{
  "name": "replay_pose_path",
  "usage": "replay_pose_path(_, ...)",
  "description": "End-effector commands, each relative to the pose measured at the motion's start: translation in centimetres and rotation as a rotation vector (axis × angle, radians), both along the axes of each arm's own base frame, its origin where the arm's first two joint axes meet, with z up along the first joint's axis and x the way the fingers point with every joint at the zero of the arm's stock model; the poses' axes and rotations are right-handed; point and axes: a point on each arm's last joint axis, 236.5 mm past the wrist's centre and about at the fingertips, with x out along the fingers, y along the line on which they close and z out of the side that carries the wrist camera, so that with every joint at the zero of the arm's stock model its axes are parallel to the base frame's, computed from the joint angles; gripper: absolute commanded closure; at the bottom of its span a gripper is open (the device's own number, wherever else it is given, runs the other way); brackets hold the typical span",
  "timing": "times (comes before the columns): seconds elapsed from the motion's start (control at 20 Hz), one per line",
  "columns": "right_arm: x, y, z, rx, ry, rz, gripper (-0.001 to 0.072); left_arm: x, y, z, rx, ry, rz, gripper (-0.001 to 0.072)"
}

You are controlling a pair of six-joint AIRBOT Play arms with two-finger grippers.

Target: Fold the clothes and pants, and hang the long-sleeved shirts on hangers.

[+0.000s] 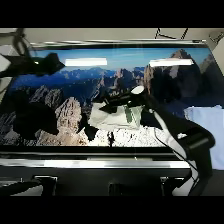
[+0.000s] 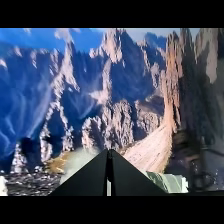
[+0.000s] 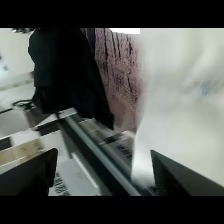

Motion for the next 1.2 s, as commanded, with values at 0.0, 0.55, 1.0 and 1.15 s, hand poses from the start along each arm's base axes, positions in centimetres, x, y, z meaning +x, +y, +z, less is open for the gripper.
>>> replay_pose_path(0.0,0.2,2.9,-1.5,0.146,0.079,-0.034,0.0051,-3.5,3.6,4.7,0.099,-0.088,0.035,0.0685)
replay_pose_path(0.55,-5.1,-34.3,-8.1,-0.548,0.283,-0.079,0.0051,-5.1,4.9,4.3,0.194,-0.062,0.037,0.0683)
replay_pose_path(1.0,-1.4,-22.0,-9.9,-0.207,0.086,-0.185,0.0088,-5.7,3.2,4.1,0.183,-0.047,-0.004,0.0683)
replay_pose_path(1.15,-0.4,-21.7,-8.2,-0.185,0.049,-0.167,0.0635,-5.7,3.2,4.1,0.183,-0.047,-0.004,0.0683)
